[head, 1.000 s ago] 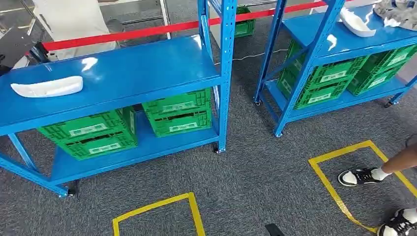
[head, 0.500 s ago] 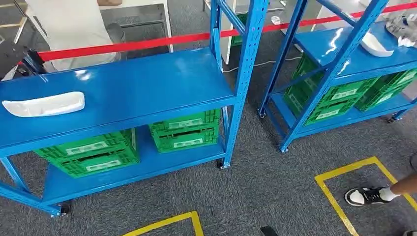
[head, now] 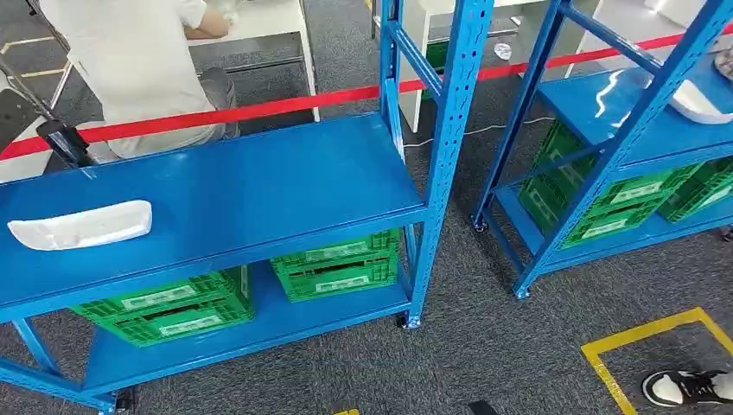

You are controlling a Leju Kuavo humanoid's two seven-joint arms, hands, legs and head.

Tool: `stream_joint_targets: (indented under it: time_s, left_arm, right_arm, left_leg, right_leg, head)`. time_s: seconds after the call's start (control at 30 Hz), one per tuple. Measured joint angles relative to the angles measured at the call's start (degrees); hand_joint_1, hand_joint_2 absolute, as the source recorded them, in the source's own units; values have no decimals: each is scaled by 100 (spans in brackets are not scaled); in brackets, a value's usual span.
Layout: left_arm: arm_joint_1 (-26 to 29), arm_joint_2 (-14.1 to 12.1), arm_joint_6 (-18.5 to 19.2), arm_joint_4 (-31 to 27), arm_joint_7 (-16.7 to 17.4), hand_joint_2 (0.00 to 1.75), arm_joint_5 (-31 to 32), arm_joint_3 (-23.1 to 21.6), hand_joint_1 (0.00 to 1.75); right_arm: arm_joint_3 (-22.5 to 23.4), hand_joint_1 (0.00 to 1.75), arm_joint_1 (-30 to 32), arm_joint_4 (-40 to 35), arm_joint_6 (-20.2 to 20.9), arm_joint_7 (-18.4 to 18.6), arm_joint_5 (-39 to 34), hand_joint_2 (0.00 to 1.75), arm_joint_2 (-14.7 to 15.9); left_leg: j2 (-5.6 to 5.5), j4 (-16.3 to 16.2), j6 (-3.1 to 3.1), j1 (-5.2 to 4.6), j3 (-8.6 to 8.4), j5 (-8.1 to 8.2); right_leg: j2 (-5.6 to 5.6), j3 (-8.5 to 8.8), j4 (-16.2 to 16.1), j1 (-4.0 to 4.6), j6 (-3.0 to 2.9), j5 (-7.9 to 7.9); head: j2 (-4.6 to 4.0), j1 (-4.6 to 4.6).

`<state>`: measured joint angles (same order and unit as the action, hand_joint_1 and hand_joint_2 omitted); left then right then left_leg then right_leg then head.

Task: Take the parts from the cabinet and place them on the table.

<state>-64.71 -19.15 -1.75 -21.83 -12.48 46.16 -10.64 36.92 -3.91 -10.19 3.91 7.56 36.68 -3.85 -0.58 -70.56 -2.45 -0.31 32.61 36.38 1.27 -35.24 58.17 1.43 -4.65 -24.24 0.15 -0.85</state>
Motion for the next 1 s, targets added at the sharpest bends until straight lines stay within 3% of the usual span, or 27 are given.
stream_joint_targets:
  time_s: [0.03,0.07,0.1,0.17,0.2,0.23,0.27,0.3,0.37,0.43,0.63,0.73,1.0]
  left_arm:
    - [48,-11,-2,4,8,0,0,-2,0]
    - [85,-15,-2,9,30,0,0,-6,0]
    - [105,-17,-2,15,53,0,0,-9,0]
    - [106,-54,43,15,55,0,0,-13,0]
    - [110,-72,89,19,52,0,22,-22,0]
    - [145,-90,142,33,46,0,37,-46,0]
    - [162,-96,179,37,33,175,85,-74,0]
    - [201,-96,181,26,11,175,112,-103,0]
    - [263,-89,136,24,-7,175,179,-175,0]
    - [297,-63,120,24,-4,175,214,-225,0]
    - [387,15,394,50,-243,175,253,-391,0]
    - [499,48,529,44,-591,175,162,-448,0]
    - [772,109,581,-11,-985,175,79,-505,0]
  right_arm:
    - [2,0,-9,0,0,0,0,0,0]
    - [2,0,-10,0,0,0,2,0,0]
    - [2,0,-13,2,2,4,4,0,-2]
    - [2,0,-4,2,2,9,37,0,-13]
    - [2,0,-8,2,2,7,42,0,-15]
    - [4,0,-22,2,2,9,48,0,-15]
    - [4,0,-32,0,2,11,52,0,-15]
    - [4,0,-28,2,2,17,50,0,-15]
    - [11,0,-21,2,0,15,48,0,-15]
    - [15,0,-25,2,0,4,42,0,-15]
    - [55,0,-33,2,-9,-15,44,0,-22]
    - [98,0,-33,2,-7,-20,52,0,-22]
    - [140,0,-30,2,-4,-7,105,0,-22]
  left_leg:
    - [7,-243,-21,17,243,206]
    - [13,-271,-30,34,370,233]
    - [19,-92,-32,50,399,54]
    - [22,841,-45,69,184,-817]
    - [21,1227,-37,73,111,-1062]
    - [20,1216,-24,38,160,-898]
    - [52,1229,50,22,133,-853]
    - [48,1256,89,10,111,-1023]
    - [34,1260,59,40,108,-1054]
    - [21,1260,84,32,109,-1039]
    - [20,1260,143,27,106,-1013]
    - [21,1258,156,21,103,-1005]
    - [22,1260,164,17,96,-996]
  right_leg:
    - [1,9,2,-10,0,-28]
    - [3,25,6,-17,7,-46]
    - [5,47,17,-22,19,-70]
    - [9,91,60,-34,52,-143]
    - [17,93,81,-40,74,-176]
    - [31,87,83,-41,106,-169]
    - [41,49,74,-43,142,-175]
    - [39,49,67,-41,172,-193]
    - [27,58,80,-16,34,-194]
    - [15,79,47,-5,39,-193]
    - [0,115,-11,-12,99,-195]
    - [0,122,-21,-30,181,-201]
    - [-1,122,-21,-41,220,-221]
  head:
    - [0,0]
    - [0,0]
    - [0,0]
    - [0,0]
    - [0,0]
    - [0,2]
    - [0,-7]
    - [0,0]
    - [0,2]
    - [0,4]
    - [0,4]
    - [0,2]
    - [0,2]
